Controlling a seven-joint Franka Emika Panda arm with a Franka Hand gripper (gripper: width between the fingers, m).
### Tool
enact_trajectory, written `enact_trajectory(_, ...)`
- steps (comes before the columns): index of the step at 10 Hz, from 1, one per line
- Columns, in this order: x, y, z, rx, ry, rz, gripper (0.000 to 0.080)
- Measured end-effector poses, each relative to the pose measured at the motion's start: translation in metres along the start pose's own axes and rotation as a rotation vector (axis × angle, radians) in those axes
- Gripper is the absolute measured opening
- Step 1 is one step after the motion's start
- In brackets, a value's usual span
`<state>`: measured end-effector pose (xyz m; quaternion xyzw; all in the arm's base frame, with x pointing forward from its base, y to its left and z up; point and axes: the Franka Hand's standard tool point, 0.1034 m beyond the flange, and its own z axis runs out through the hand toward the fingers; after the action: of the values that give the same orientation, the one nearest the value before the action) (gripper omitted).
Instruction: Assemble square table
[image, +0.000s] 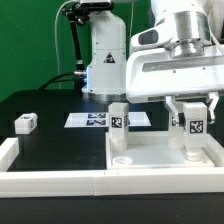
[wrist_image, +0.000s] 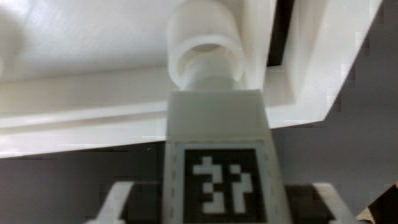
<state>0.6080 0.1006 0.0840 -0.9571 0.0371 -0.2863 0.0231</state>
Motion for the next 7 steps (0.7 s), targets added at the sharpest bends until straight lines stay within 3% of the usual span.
enact_trajectory(4, -0.013, 0.0, 0.004, -0.008, -0.007, -0.011, 0.0293)
enact_trajectory(7, -0.016, -0.008, 0.006, -0.002, -0.007, -0.024, 0.0293)
